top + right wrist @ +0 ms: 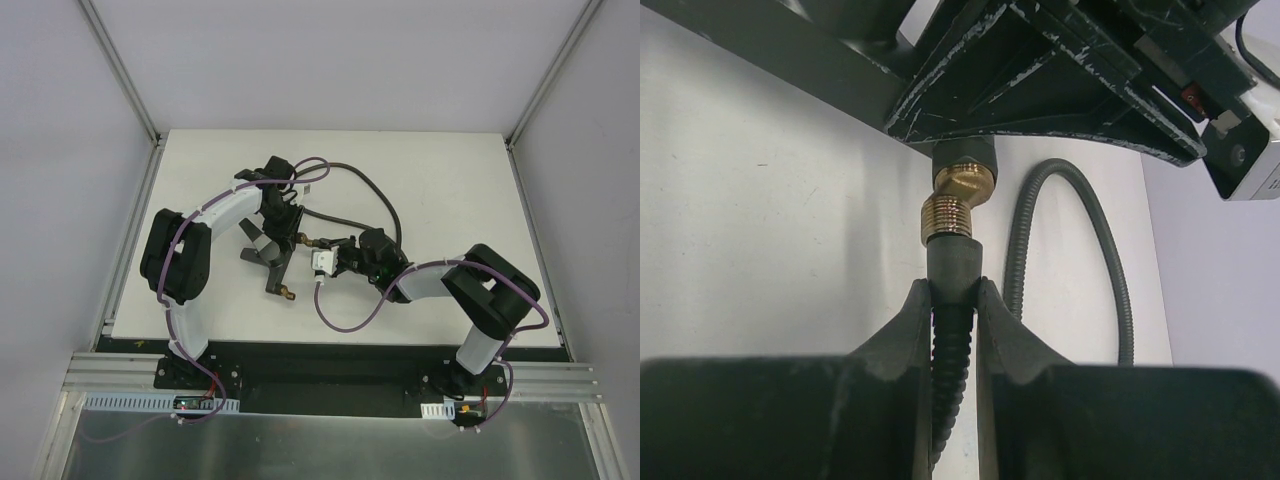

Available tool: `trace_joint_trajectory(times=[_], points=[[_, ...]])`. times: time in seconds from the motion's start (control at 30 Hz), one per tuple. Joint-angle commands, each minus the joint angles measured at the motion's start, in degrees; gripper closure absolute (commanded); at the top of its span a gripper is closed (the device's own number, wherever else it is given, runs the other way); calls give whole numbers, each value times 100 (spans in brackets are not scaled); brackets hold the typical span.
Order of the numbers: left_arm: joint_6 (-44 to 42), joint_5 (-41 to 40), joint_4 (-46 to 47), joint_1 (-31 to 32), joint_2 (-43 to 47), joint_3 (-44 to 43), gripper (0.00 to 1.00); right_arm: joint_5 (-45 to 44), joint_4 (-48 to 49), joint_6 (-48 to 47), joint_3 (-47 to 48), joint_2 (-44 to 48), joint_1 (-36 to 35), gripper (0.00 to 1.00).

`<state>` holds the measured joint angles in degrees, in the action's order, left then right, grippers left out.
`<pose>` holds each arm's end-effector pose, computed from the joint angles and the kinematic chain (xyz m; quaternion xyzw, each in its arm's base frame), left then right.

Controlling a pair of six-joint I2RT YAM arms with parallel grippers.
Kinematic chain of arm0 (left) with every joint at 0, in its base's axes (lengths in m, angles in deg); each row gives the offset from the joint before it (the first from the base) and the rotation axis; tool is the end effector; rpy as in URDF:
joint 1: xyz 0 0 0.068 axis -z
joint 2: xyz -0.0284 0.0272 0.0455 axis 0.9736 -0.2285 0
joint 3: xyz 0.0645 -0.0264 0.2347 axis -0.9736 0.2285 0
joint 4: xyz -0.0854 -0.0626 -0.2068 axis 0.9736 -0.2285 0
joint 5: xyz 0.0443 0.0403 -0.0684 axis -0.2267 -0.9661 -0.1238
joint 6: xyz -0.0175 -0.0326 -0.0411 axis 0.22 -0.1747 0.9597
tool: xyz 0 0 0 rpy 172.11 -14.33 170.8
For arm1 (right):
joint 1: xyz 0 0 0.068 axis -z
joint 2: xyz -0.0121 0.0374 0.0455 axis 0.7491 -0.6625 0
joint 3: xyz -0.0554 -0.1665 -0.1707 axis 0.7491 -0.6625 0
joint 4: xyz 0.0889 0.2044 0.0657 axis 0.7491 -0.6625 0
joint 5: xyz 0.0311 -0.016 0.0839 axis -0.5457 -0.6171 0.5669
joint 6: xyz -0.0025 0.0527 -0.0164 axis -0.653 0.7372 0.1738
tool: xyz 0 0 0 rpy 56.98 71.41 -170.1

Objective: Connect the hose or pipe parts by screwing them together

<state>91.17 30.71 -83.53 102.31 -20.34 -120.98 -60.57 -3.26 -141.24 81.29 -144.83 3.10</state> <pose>0.3155 -0.1621 0.1960 0.2155 0.9444 -0.1834 0.1675 0.2130 0.2319 0.1639 -0.6990 0.3244 -0.0237 0.6368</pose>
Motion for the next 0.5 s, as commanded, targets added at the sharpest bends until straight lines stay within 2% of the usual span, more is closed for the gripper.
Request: trace_joint_trajectory(times=[0.0, 0.47], points=[[-28, 335, -229, 50, 441, -222, 100, 155, -5, -249, 236, -38, -65, 99], [-28, 326, -255, 50, 406, -240, 100, 164, 30, -170, 315, -55, -153, 99]])
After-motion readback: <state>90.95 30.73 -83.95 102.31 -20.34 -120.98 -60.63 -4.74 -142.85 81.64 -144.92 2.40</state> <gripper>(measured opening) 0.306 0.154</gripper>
